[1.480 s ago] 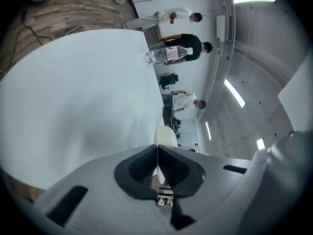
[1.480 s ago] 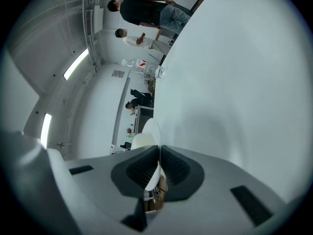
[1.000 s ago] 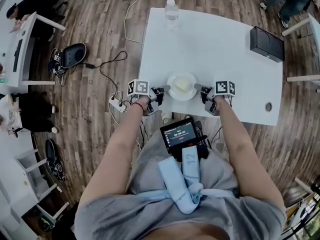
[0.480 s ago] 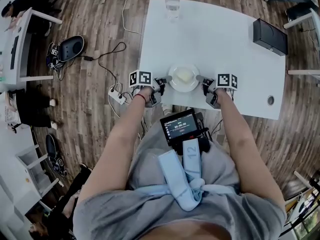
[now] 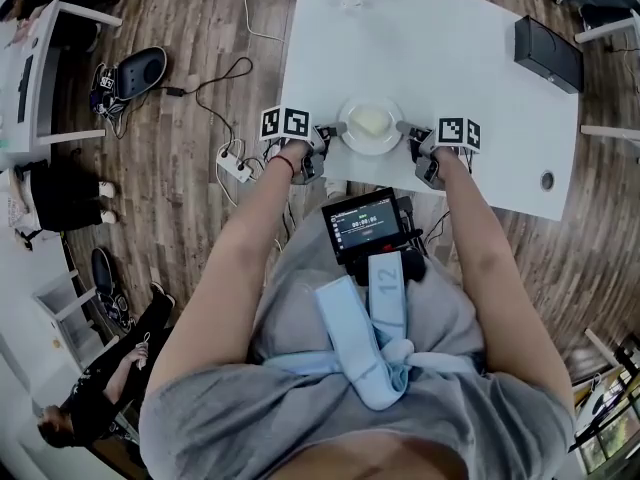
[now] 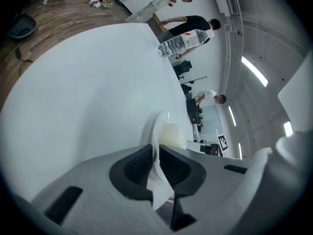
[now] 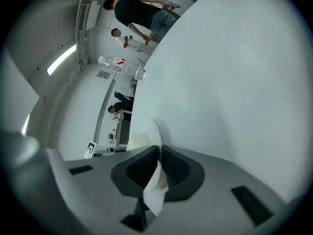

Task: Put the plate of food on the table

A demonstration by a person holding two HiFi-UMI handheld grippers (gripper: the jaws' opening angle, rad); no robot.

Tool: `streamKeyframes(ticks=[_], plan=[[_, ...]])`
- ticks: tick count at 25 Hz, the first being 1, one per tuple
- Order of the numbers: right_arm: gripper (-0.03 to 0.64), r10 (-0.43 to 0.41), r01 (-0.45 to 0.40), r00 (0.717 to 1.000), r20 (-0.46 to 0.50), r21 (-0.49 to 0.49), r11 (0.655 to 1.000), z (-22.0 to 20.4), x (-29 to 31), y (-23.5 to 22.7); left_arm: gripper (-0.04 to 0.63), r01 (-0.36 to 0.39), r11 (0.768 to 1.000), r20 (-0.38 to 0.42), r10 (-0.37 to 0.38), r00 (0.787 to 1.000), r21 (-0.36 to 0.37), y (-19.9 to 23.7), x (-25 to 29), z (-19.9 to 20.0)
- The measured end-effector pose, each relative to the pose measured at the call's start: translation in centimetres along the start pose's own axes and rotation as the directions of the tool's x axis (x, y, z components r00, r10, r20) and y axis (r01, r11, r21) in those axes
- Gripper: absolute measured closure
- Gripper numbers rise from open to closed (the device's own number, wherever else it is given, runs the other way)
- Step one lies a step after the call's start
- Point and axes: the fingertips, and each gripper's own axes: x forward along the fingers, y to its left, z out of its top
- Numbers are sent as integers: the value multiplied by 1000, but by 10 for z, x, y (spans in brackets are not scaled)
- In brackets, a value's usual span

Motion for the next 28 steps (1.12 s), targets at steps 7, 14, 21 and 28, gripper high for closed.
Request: streamKeyframes(ticks=[7,14,21,28], plan=[[580,-9,9,1000,1,-6,1000,-1,0,1,566,-45,999,-32,46,998,31,2,-1,-2],[579,-13,13,1000,-9,-21,1000,-1,1,3,524,-40,998,-52,42,998,45,-1,-4,-2],[580,-24,24,1000,-12,-43,999,1,0,5,501,-81,991,-85,90,992,107,0,-8,0],[580,-39,38,999,-18,-46,998,-1,0,2,479,-111,981,-122,131,984,159,0,-12,-3]])
